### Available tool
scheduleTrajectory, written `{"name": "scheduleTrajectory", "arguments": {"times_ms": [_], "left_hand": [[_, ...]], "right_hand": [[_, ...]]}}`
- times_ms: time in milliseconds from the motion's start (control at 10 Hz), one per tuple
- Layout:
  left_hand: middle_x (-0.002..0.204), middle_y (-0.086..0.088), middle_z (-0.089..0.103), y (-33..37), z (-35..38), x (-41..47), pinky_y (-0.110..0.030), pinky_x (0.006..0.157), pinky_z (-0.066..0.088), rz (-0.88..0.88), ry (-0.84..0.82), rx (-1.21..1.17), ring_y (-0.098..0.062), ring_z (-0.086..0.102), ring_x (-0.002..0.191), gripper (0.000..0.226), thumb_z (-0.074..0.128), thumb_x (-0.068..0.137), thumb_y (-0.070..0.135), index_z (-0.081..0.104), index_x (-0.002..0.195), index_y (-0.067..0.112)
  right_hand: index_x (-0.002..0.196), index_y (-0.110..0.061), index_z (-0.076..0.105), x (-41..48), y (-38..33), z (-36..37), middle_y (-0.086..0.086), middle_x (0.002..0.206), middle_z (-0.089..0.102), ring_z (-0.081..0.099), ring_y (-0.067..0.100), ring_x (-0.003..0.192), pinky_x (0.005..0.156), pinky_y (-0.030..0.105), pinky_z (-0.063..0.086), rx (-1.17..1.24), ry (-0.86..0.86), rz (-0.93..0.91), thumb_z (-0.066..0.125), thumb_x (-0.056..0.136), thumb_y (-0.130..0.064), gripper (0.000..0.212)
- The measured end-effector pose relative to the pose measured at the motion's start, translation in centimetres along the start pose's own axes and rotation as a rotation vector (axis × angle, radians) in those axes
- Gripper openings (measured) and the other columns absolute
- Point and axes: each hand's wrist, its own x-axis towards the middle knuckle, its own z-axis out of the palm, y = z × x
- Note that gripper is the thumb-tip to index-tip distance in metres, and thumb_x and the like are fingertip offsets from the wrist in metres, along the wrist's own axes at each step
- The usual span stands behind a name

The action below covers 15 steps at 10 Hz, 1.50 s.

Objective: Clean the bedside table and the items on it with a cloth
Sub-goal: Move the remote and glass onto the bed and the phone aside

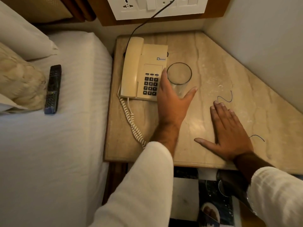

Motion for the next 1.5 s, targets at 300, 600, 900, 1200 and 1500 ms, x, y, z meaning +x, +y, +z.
{"name": "scheduleTrajectory", "arguments": {"times_ms": [300,600,900,1200,1500], "left_hand": [[0.118,0.001,0.073,1.7,-5.4,1.9,-0.017,0.086,0.058,0.014,0.288,-0.235,-0.01,0.07,0.107,0.051,0.086,0.078,0.041,0.064,0.12,0.022],[0.108,-0.016,0.071,-8.3,-23.5,9.0,-0.017,0.072,0.037,-0.106,0.403,0.434,-0.017,0.056,0.091,0.07,0.076,0.08,0.065,0.069,0.11,0.003],[0.134,-0.02,0.061,-13.2,-25.5,10.6,-0.054,0.104,0.052,-0.189,0.26,0.8,-0.039,0.059,0.124,0.087,0.065,0.083,0.077,0.057,0.138,0.01],[0.16,-0.025,0.037,-11.9,-24.6,10.2,-0.054,0.121,0.03,-0.204,0.362,0.94,-0.043,0.036,0.148,0.101,0.043,0.094,0.079,0.033,0.157,0.002],[0.156,-0.013,0.053,-9.0,-14.9,8.8,-0.039,0.118,0.04,-0.102,-0.202,0.414,-0.03,0.05,0.144,0.078,0.044,0.101,0.069,0.045,0.154,0.011]], "right_hand": [[0.168,-0.008,0.007,0.0,-0.1,-0.2,0.009,0.178,-0.001,0.0,0.021,0.165,0.133,0.039,0.001,0.009,-0.014,0.002,0.033,0.085,-0.093,0.122],[0.168,-0.008,0.008,-0.2,-0.3,-0.7,0.008,0.178,0.0,0.001,0.02,0.165,0.133,0.037,-0.002,0.003,-0.027,0.013,0.031,0.085,-0.093,0.121],[0.168,-0.007,0.008,-0.2,-0.2,-0.4,0.008,0.178,0.0,0.001,0.021,0.165,0.133,0.039,0.001,0.007,-0.012,-0.005,0.031,0.086,-0.092,0.121],[0.167,-0.006,0.016,-0.2,-0.7,-1.1,0.011,0.176,0.011,0.012,0.025,0.163,0.133,0.045,0.013,0.08,-0.002,0.0,0.031,0.083,-0.093,0.122],[0.164,-0.014,0.03,9.8,-10.3,-6.5,0.01,0.161,0.047,0.049,0.026,0.143,0.112,0.035,0.041,0.793,0.028,0.212,0.051,0.099,-0.068,0.087]]}}
